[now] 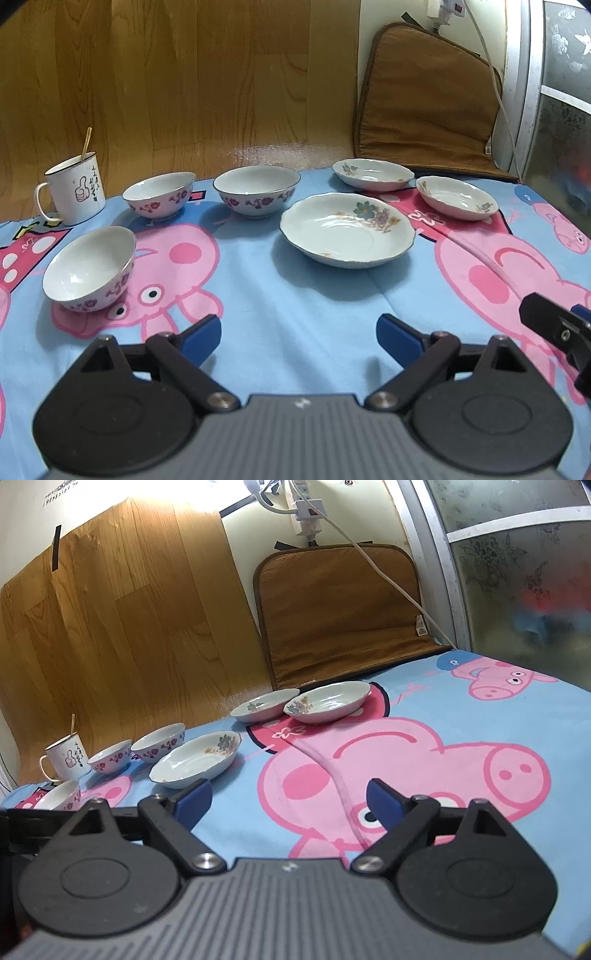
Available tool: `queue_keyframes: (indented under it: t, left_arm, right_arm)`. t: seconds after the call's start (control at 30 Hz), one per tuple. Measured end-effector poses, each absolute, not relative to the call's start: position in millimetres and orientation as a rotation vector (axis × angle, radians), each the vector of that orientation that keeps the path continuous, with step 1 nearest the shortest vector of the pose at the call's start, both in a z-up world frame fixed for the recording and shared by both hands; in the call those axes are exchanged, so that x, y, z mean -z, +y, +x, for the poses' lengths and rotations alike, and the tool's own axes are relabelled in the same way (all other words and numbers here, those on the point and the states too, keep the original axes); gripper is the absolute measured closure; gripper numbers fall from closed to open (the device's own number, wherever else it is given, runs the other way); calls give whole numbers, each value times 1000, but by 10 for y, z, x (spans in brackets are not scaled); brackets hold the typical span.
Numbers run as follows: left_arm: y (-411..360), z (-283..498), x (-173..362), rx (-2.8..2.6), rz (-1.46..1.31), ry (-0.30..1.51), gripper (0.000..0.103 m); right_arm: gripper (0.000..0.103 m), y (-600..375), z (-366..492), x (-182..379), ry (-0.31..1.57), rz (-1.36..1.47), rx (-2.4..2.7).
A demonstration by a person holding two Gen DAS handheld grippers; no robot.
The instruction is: Organize plates and bowls
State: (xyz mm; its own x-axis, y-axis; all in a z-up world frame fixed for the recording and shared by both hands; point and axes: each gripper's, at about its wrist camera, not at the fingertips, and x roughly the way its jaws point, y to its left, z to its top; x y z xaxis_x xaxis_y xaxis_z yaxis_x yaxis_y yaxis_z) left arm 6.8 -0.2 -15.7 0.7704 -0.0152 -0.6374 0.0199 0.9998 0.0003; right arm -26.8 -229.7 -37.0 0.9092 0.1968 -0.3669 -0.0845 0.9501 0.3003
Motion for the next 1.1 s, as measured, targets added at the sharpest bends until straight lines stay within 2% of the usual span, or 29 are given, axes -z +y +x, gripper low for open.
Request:
queue_keyframes:
  t: [0.33,0.63,0.8,1.0,1.1]
  left_arm:
    - [142,84,167,-86,8,629,11]
    - [222,0,143,-160,4,465,9]
    - [146,-107,133,-164,41,393,8]
    - [121,-209,112,-168,49,335,0]
    - [147,-254,101,-169,36,313,0]
  right_arm:
    - [11,-2108,-199,294,344,212,-144]
    - [11,-1971,-296,189,128,90,-67]
    - [11,-1957,-220,246,172,92,-72]
    - [11,-1909,-298,237,134,76,-59]
    - [11,-1902,-303,237,130,76,-58]
